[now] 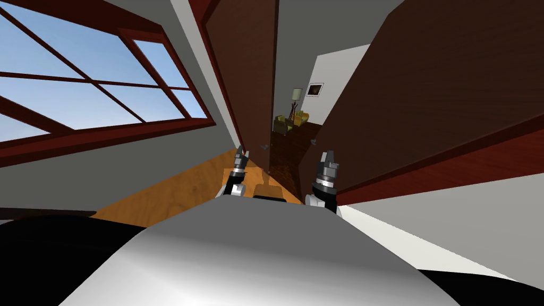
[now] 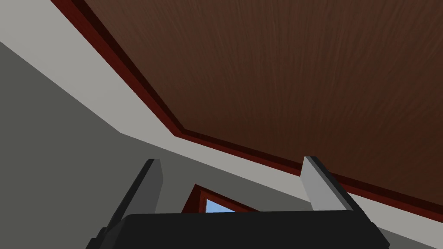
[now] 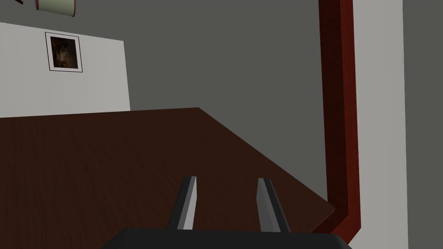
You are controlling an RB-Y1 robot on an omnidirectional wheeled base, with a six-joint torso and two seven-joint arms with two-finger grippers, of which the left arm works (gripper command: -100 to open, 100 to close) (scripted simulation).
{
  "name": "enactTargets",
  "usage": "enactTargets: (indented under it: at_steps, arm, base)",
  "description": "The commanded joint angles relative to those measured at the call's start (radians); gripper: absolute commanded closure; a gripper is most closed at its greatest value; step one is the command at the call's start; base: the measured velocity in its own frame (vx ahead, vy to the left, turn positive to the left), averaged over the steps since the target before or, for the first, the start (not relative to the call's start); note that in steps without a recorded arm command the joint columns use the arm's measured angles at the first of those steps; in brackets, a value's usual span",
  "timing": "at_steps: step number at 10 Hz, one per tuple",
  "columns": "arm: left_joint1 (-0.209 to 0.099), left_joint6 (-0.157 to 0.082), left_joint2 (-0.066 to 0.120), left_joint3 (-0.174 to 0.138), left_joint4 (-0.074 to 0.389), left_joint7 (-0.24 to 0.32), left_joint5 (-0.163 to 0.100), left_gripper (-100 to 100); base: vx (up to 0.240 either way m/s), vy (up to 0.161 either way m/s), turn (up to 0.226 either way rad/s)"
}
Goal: Push the door open
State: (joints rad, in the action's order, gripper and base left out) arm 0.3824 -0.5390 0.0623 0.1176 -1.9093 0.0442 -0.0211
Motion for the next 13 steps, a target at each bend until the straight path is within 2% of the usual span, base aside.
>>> enactTargets:
  at_steps: [1,9,10,12,13]
  arm:
    - [-0.016,-0.005,0.006,0.010,0.046,0.002,0.001,-100]
    - [-0.081,-0.063,0.025,0.077,0.302,0.007,0.012,-100]
    - [-0.081,-0.063,0.025,0.077,0.306,0.007,0.012,-100]
    - [-0.097,-0.078,0.028,0.094,0.367,0.009,0.015,-100]
    - [-0.097,-0.078,0.028,0.094,0.373,0.009,0.015,-100]
  base:
    - [0.101,0.085,-0.089]
    - [0.086,0.100,-0.102]
    - [0.056,0.080,-0.030]
    - [0.046,0.076,-0.082]
    - [0.041,0.066,-0.045]
